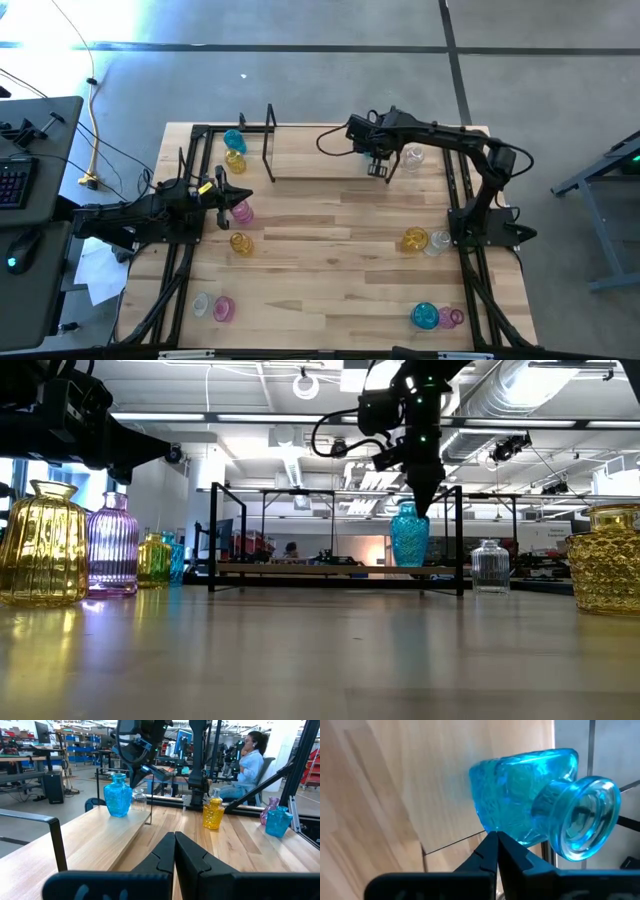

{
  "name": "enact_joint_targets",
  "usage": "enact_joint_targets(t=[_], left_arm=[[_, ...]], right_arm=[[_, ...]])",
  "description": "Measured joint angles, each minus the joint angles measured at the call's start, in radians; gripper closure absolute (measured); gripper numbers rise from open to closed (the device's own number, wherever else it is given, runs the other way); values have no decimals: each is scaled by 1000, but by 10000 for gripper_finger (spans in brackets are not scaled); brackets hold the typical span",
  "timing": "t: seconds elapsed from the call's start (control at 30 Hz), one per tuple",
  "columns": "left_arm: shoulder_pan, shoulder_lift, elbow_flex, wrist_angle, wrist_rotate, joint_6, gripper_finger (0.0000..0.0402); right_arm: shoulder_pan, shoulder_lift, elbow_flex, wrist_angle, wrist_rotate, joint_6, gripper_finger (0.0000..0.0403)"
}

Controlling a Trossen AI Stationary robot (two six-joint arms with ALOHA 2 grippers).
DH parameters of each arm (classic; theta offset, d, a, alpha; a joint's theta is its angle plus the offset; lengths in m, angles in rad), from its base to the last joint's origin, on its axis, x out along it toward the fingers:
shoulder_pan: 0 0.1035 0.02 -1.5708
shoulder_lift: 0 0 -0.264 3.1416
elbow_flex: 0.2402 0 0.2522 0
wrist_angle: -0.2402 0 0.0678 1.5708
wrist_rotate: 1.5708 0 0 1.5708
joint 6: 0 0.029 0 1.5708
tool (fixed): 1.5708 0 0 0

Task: Sort vases onto shelf
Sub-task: Put the top right blue vase on the shelf

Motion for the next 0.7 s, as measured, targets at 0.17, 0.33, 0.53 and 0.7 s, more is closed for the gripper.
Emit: enact_joint_targets(t=[0.17,0.33,0.53,0.7], left_arm=[[0,0,0,0,0,0,401],[0,0,0,0,0,0,401],[0,0,0,0,0,0,401],[0,0,0,0,0,0,401]], right_arm=[[-8,0,0,33,2,-10,403],[-14,2,0,51,2,-28,403],[-34,3,0,63,3,-37,403],[-48,3,0,83,3,-53,403]])
